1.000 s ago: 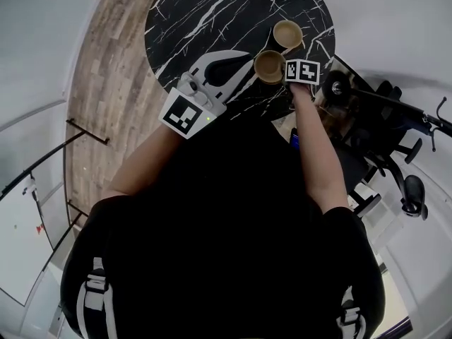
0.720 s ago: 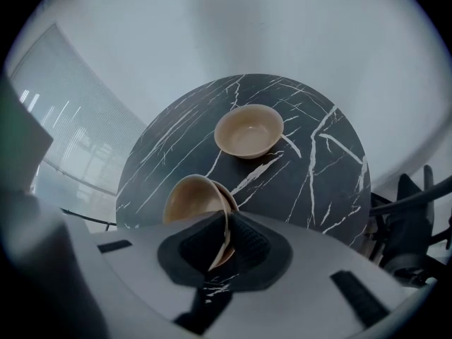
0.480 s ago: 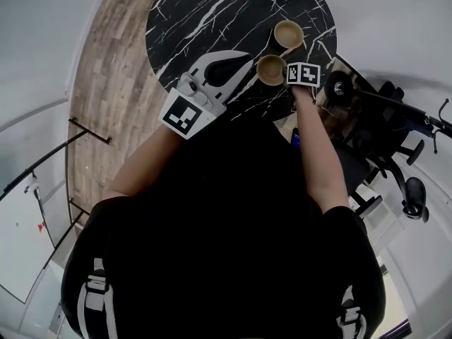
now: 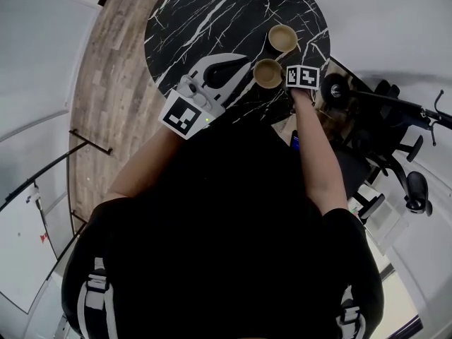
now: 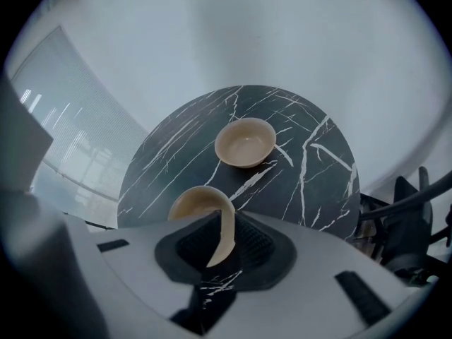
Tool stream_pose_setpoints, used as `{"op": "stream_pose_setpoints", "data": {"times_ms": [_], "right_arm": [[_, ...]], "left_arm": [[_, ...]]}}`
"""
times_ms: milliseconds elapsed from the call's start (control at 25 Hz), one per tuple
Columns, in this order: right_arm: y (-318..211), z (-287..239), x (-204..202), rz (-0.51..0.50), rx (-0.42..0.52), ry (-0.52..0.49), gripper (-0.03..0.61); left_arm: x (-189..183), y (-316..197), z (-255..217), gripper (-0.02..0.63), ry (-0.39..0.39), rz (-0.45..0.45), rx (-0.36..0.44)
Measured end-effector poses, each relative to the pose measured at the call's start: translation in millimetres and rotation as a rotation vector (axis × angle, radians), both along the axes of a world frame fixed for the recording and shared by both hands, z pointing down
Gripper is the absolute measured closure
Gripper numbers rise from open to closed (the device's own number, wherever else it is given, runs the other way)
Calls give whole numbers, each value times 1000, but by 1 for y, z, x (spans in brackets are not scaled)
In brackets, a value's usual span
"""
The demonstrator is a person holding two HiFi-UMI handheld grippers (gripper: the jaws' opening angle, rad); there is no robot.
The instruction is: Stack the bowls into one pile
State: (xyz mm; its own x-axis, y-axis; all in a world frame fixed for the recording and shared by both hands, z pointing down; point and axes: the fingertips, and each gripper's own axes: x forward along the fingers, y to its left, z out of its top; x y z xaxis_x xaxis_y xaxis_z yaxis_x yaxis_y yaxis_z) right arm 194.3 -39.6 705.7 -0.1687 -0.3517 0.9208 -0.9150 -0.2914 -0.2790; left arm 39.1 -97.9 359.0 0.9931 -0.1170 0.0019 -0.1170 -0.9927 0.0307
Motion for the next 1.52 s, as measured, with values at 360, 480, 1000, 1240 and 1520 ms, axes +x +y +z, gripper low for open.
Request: {"op": "stream_pose_setpoints", "data": {"times_ms": [360, 480, 1000, 1240, 1520], "right_arm": [[-10, -24, 30, 17, 52, 46, 514], [-15, -27, 40, 20, 59, 53, 511], [-51, -23, 69, -33, 90, 67, 457], [-73, -16, 89, -41, 118, 71, 436], [-96, -1, 107, -74, 123, 64, 434]], "left_arm": [[20, -3, -1, 611, 9, 46, 1], [28, -5, 0, 611, 6, 57, 5], [72, -39, 12, 611, -5, 33, 6], [101, -59, 30, 611, -17, 5, 17], [136, -83, 64, 611, -44, -54, -7]]}}
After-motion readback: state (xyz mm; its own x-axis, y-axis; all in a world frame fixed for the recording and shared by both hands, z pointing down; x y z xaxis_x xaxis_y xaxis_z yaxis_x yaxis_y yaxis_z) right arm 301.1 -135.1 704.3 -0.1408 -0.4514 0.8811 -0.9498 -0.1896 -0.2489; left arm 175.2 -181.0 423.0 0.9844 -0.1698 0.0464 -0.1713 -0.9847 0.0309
